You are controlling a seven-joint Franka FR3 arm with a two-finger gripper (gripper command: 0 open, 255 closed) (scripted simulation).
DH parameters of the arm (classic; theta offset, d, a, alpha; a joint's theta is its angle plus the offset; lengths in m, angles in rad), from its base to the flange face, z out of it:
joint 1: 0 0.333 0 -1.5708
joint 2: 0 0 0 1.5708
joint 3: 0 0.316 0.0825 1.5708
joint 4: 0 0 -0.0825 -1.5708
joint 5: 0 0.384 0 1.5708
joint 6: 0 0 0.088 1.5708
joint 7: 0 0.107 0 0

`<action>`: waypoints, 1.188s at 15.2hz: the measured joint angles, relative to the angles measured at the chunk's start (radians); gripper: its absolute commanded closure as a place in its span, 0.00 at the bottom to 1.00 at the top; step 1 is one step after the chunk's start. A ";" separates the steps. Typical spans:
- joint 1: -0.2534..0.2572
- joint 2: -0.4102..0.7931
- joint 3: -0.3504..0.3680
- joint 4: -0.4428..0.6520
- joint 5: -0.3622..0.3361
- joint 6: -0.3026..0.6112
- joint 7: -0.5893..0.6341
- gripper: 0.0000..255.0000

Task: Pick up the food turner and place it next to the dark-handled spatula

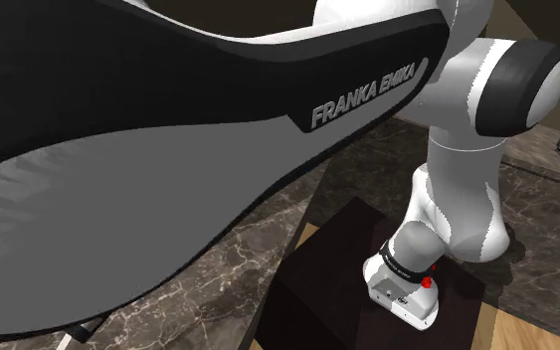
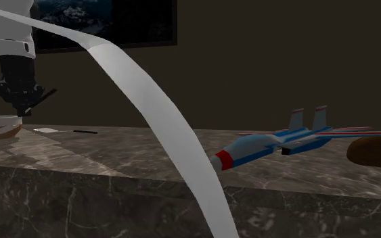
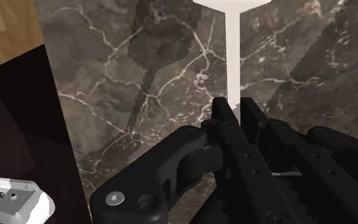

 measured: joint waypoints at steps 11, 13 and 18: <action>0.021 0.044 -0.008 -0.060 -0.025 0.093 0.041 1.00; 0.017 0.045 -0.009 -0.084 -0.027 0.117 0.045 1.00; 0.014 0.054 -0.012 -0.113 -0.034 0.152 0.051 1.00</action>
